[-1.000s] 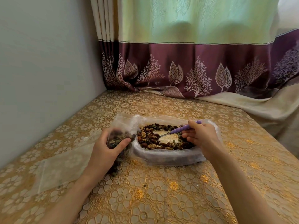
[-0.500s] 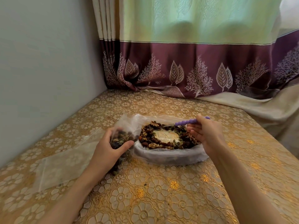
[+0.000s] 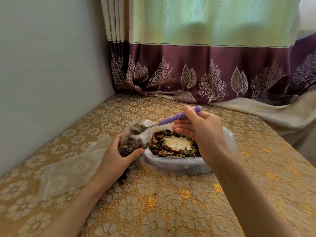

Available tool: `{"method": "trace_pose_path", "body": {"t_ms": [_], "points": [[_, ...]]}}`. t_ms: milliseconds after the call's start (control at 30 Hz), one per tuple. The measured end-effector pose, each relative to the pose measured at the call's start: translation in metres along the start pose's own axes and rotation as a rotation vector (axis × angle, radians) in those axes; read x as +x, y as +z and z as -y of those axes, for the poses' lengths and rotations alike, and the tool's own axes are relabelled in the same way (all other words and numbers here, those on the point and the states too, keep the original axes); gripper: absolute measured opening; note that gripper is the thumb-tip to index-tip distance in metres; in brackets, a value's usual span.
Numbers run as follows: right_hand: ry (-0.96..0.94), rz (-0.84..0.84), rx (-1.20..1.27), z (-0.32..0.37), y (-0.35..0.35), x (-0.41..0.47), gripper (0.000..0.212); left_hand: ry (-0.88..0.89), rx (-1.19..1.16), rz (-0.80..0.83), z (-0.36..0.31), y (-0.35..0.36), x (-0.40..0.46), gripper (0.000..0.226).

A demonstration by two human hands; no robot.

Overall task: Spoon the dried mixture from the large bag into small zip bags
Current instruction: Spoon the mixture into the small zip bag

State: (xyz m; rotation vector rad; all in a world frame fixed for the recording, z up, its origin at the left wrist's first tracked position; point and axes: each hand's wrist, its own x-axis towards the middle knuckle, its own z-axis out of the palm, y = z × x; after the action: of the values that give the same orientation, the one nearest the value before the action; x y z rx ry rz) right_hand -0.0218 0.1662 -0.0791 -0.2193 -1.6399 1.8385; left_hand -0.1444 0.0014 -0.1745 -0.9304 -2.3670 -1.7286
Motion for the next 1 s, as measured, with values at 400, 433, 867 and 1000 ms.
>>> {"method": "trace_pose_path", "body": {"t_ms": [400, 433, 867, 1000], "points": [[-0.283, 0.160, -0.242, 0.002, -0.001, 0.002, 0.021, 0.004, -0.074, -0.026, -0.001, -0.001, 0.000, 0.055], [-0.275, 0.134, -0.227, 0.003, -0.004, 0.003, 0.021, 0.005, -0.069, -0.027, 0.000, -0.001, 0.000, 0.056], [-0.122, -0.333, -0.213, -0.018, -0.064, 0.027, 0.030, 0.017, -0.051, -0.026, -0.003, 0.000, 0.000, 0.055], [-0.055, -0.388, -0.260, -0.027, -0.079, 0.033, 0.032, 0.020, -0.026, -0.033, -0.004, 0.000, -0.001, 0.066]]}}
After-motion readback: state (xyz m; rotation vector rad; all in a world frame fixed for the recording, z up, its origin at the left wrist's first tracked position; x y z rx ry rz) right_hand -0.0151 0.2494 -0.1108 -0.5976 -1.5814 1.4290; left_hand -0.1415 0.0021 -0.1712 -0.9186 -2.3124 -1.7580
